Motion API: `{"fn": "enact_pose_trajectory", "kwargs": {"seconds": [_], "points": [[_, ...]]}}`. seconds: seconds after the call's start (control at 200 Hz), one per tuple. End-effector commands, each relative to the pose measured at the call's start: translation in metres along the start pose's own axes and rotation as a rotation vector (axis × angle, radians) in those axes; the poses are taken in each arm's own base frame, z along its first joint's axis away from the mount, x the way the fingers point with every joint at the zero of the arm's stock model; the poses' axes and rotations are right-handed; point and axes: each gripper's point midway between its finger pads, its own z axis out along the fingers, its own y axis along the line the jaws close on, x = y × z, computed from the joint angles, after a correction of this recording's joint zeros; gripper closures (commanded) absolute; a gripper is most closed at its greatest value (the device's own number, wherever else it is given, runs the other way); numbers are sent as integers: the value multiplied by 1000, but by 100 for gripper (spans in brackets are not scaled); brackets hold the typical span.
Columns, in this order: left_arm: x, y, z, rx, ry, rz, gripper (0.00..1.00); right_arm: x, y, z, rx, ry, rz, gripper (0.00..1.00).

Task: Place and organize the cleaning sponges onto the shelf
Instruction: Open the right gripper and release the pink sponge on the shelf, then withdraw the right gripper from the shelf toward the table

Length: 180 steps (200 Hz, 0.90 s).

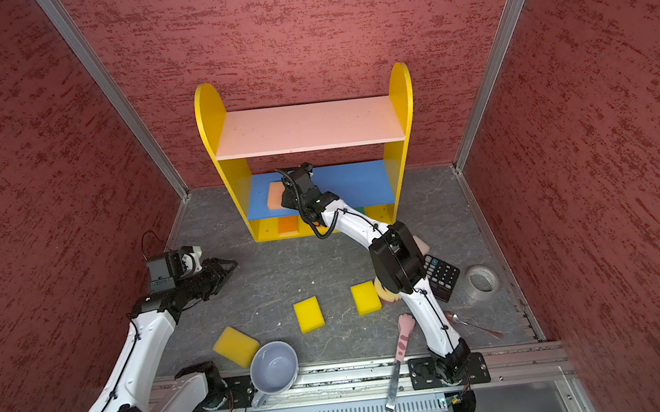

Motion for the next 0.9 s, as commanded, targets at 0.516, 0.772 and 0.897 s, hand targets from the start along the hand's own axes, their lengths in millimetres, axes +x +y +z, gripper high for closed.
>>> {"fn": "enact_pose_trajectory", "kwargs": {"seconds": [0.516, 0.772, 0.897], "points": [[-6, -20, -2, 34, -22, 36, 56, -32, 32, -76, -136, -78, -50, 53], [-10, -54, -8, 103, -28, 125, 37, 3, 18, -144, -157, -105, -131, 53], [-16, -77, -17, 161, -75, 198, 2, 17, -1, -193, -90, -146, -198, 51]]}}
